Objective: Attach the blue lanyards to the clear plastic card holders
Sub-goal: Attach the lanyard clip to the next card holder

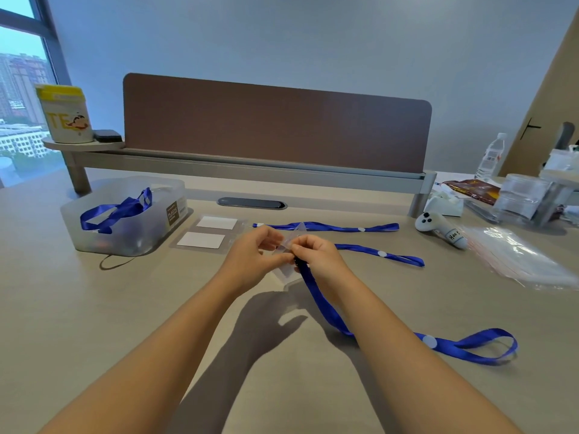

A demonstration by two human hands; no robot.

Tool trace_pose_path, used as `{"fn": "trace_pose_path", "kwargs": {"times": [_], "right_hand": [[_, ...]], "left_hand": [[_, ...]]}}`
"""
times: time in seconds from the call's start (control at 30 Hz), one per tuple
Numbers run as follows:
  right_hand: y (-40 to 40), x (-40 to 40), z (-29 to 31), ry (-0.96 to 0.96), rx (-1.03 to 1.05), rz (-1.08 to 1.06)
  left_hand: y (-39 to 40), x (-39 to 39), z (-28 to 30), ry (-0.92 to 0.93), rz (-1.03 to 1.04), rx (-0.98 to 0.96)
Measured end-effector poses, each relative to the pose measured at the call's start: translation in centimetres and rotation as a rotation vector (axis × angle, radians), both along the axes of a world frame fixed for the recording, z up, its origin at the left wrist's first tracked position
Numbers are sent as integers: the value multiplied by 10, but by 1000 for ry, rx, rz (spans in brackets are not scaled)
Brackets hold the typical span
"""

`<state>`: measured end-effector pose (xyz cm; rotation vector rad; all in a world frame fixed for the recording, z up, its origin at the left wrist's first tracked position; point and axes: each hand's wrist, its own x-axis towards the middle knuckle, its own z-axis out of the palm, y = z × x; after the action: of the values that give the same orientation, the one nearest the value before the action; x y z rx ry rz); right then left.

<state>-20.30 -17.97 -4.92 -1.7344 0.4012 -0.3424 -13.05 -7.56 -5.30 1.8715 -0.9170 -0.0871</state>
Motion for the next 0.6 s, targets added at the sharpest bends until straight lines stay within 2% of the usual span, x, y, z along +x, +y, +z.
{"fn": "trace_pose_path", "kwargs": {"times": [0.13, 0.37, 0.43, 0.6], "right_hand": [[-2, 3, -1, 4, 101, 4], [-10, -1, -2, 147, -100, 99], [-13, 0, -6, 210, -171, 92], [-18, 11, -24, 245, -326, -76]], "left_hand": [[6, 1, -7, -97, 84, -5], [21, 13, -11, -319, 242, -28], [27, 21, -15, -343, 258, 61], [31, 23, -28, -287, 110, 478]]}}
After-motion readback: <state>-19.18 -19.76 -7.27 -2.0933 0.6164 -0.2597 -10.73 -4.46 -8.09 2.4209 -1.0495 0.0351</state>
